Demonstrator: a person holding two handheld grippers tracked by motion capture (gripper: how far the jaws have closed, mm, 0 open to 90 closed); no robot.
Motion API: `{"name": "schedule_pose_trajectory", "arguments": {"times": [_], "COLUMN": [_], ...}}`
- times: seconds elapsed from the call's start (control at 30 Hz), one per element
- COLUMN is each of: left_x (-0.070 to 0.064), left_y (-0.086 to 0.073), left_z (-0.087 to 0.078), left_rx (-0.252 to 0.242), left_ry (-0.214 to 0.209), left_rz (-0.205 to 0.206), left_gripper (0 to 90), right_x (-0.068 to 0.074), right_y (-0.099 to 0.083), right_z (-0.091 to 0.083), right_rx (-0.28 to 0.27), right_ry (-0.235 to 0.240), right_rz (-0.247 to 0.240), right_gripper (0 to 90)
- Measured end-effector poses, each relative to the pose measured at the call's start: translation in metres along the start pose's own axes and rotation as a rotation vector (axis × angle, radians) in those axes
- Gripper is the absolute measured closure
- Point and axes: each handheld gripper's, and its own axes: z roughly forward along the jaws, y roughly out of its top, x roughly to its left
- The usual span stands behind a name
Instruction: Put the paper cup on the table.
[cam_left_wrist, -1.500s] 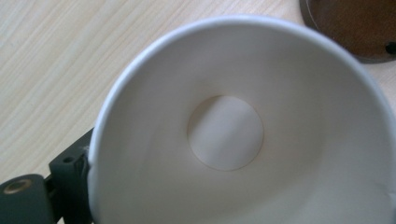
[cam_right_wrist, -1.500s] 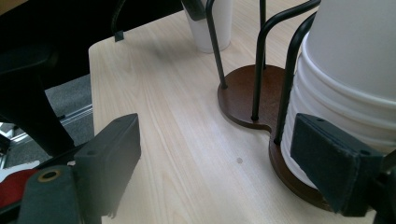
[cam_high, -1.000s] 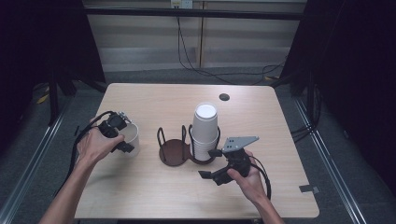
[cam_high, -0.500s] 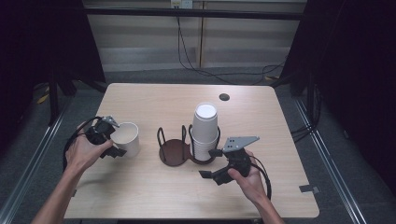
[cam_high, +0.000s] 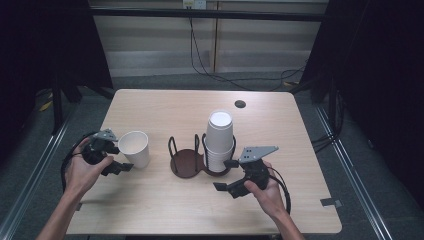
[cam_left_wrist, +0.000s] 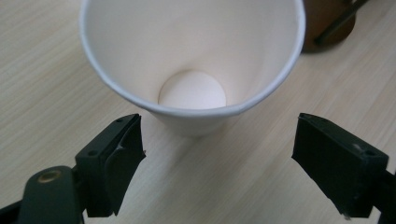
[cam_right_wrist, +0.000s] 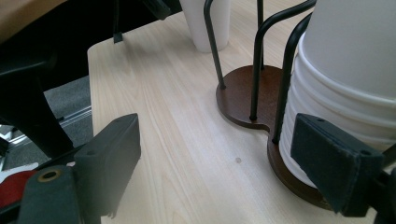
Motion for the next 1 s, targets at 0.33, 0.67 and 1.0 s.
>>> {"name": "schedule_pose_trajectory", "arguments": {"times": [0.33, 0.67, 1.0], "left_x": [-0.023, -0.050, -0.080], "left_y": [-0.015, -0.021, -0.025], "left_z": [-0.007, -0.014, -0.009], "left_rx": [-0.121, -0.267, -0.317], "left_ry": [0.053, 0.051, 0.008], "left_rz": [0.014, 0.007, 0.042], "left_gripper": [16.3, 17.4, 17.4], "right_x": [-0.001, -0.002, -0.001], "right_y": [0.000, -0.001, -0.003], "right_z": [-0.002, -0.004, -0.004], "right_rx": [-0.007, -0.027, -0.037], "right_ry": [-0.004, -0.014, -0.019], "right_rz": [0.003, 0.010, 0.014], "right_gripper": [15.8, 15.3, 15.3]}}
